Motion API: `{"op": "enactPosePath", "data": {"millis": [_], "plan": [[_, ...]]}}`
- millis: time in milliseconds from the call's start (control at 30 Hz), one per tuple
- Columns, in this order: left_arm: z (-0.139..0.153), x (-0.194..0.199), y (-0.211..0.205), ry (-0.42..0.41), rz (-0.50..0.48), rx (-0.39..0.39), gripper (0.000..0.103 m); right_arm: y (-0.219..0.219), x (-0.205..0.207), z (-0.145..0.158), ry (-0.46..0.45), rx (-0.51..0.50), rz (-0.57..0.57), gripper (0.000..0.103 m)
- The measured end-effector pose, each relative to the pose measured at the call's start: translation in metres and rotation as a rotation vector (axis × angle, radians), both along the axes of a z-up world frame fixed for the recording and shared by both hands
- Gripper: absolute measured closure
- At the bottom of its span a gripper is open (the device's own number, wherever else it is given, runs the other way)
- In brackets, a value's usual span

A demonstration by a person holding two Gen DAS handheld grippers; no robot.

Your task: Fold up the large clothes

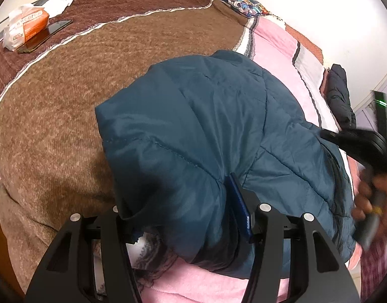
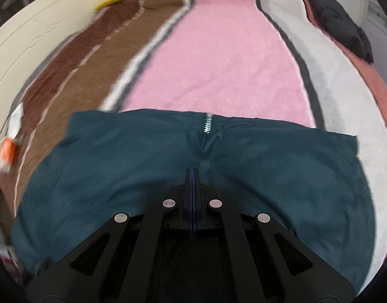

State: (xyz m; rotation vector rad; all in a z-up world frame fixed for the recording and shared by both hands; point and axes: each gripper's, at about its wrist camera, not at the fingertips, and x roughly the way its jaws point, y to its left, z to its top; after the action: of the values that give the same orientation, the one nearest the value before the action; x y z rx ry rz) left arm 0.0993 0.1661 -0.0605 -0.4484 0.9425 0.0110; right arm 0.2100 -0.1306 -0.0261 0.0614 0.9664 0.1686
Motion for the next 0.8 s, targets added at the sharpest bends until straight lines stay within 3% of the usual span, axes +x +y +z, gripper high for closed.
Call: {"op": "enactPosePath", "data": {"millis": [200, 367, 500, 700, 800], "plan": [[-0.001, -0.001, 0.001, 0.005, 0.011, -0.012, 0.048, 0.008, -0.065, -0.006, 0.023, -0.021, 0.06, 0.102], [0.001, -0.002, -0.004, -0.001, 0.01, 0.006, 0.047, 0.015, -0.058, -0.042, 0.101, -0.022, 0.048, 0.102], [0.005, -0.001, -0.008, -0.013, 0.002, 0.022, 0.045, 0.019, -0.049, -0.061, 0.113, -0.028, 0.041, 0.102], [0.004, 0.002, -0.008, -0.016, 0.017, 0.021, 0.045, 0.023, -0.051, -0.058, 0.094, -0.039, 0.039, 0.102], [0.006, 0.0, -0.011, -0.02, 0.011, 0.04, 0.05, 0.014, -0.062, -0.045, 0.09, 0.017, 0.025, 0.102]]}}
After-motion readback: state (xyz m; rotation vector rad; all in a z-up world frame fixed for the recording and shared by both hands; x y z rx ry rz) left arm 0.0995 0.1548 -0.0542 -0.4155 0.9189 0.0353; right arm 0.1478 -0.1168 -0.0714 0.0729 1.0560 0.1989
